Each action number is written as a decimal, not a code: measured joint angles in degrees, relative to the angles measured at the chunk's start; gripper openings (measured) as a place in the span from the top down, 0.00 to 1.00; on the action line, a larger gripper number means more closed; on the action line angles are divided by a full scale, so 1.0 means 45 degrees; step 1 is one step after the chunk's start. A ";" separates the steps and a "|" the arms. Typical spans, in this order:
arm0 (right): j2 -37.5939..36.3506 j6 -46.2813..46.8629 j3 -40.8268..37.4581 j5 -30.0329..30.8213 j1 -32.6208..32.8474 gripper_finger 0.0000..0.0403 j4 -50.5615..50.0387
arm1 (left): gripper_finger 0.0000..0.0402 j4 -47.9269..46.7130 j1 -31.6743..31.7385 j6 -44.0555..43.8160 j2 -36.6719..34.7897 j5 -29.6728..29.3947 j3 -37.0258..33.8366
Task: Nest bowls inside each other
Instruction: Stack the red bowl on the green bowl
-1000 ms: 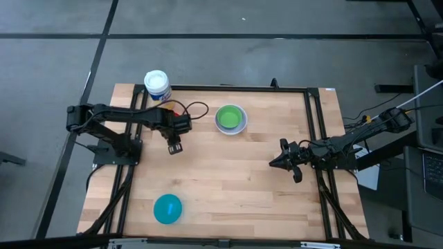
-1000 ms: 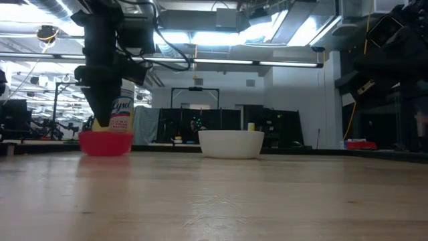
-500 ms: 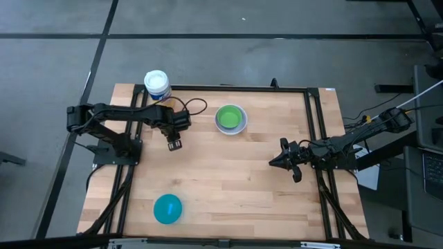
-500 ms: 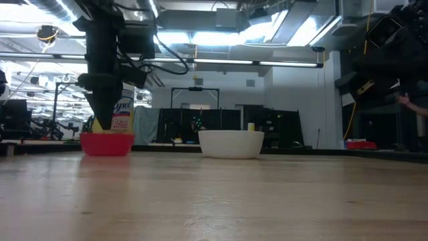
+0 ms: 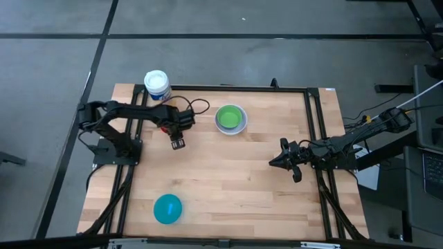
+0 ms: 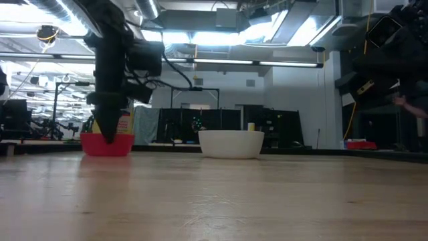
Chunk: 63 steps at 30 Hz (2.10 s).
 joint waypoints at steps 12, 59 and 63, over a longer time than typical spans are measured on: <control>0.0000 0.0359 0.0000 0.0001 0.0000 0.93 0.0000 | 0.99 0.1312 -0.1704 -0.0184 0.0717 -0.0729 0.2398; 0.0005 0.0615 0.0000 0.0738 0.0685 0.93 0.0196 | 0.68 0.2520 -0.0941 0.2462 0.6569 0.1621 1.0088; 0.0024 0.0689 0.0000 0.1180 0.1146 0.93 0.0199 | 0.70 0.3197 -0.1364 0.2846 0.6499 0.0290 1.0088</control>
